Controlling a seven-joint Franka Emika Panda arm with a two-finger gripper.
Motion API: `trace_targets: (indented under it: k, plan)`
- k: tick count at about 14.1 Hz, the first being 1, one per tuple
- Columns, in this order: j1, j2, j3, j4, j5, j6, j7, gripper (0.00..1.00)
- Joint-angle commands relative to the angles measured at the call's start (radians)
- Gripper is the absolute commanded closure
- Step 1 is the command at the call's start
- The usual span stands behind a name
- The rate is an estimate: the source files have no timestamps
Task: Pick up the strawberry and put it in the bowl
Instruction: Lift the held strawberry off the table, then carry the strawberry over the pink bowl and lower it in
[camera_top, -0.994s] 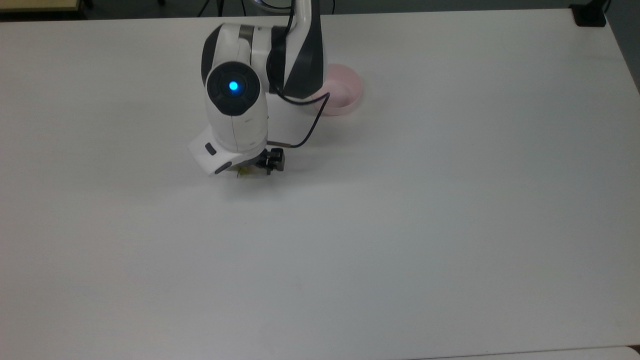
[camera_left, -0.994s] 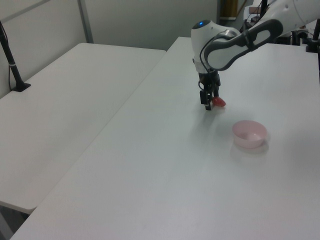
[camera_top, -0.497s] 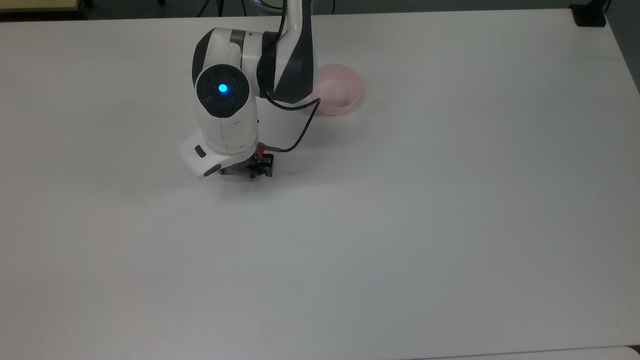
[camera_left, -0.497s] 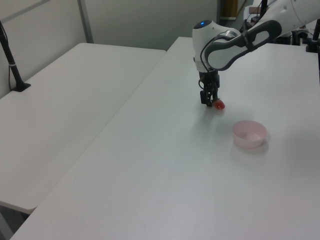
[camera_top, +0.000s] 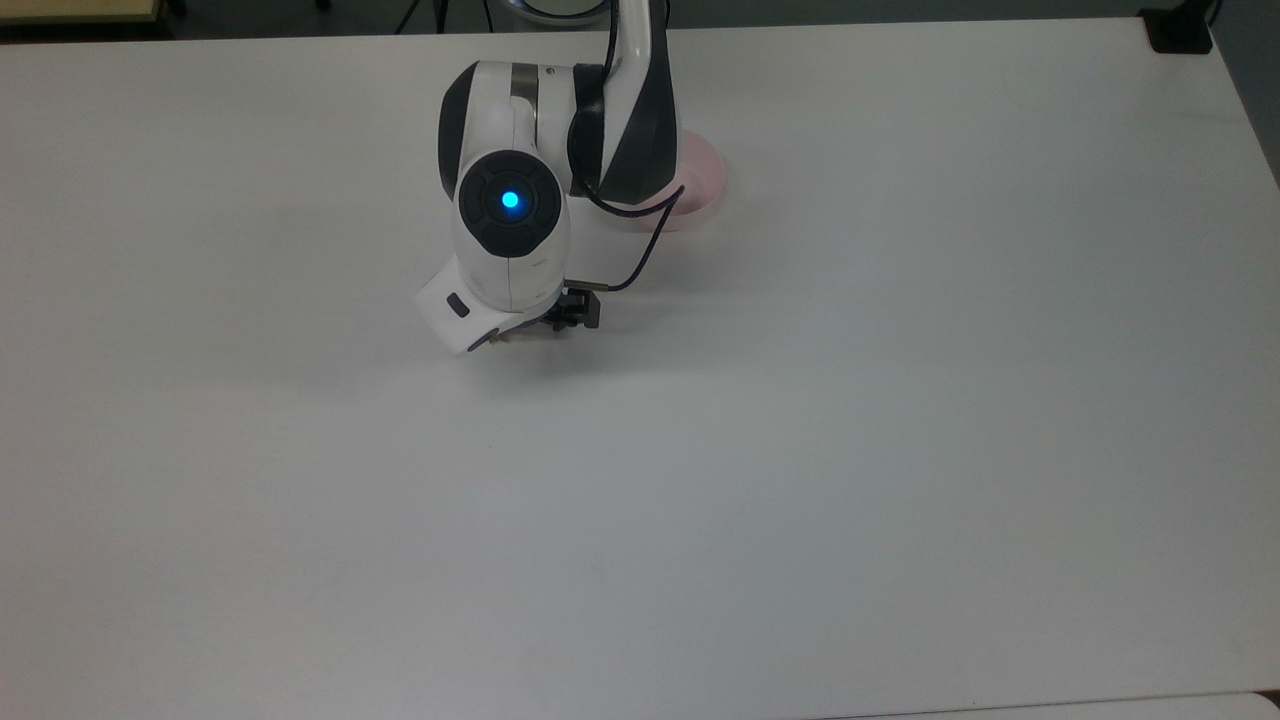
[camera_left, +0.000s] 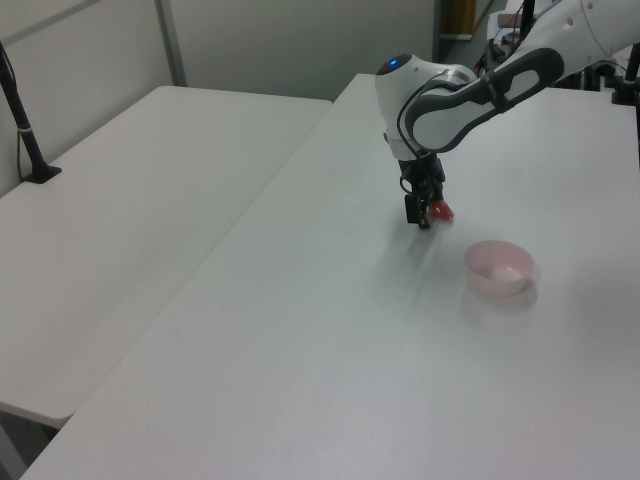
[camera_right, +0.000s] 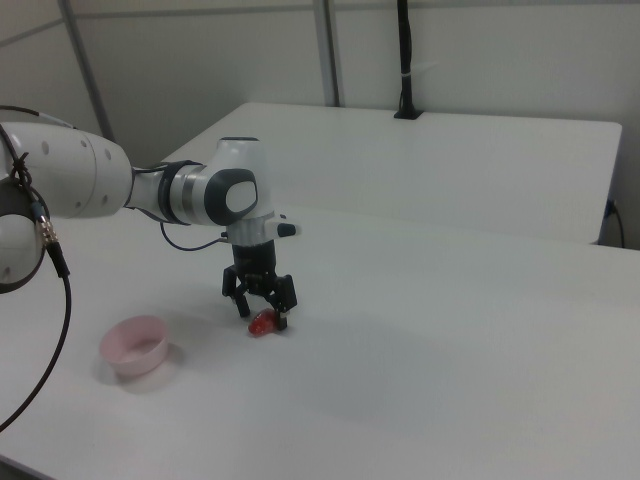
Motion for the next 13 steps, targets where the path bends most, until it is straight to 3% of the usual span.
trace_targets:
  k: [1, 3, 4, 8, 13]
  plan:
    - [0.002, -0.034, -0.008, -0.032, -0.016, -0.039, -0.01, 0.18]
    - [-0.001, -0.034, -0.006, -0.032, -0.016, -0.038, -0.013, 0.56]
    - [-0.003, -0.034, -0.006, -0.032, -0.016, -0.038, -0.015, 0.62]
    - [-0.003, -0.034, -0.006, -0.029, -0.014, -0.036, -0.013, 0.73]
    - [0.006, -0.132, -0.002, -0.022, 0.002, -0.115, -0.048, 0.73]
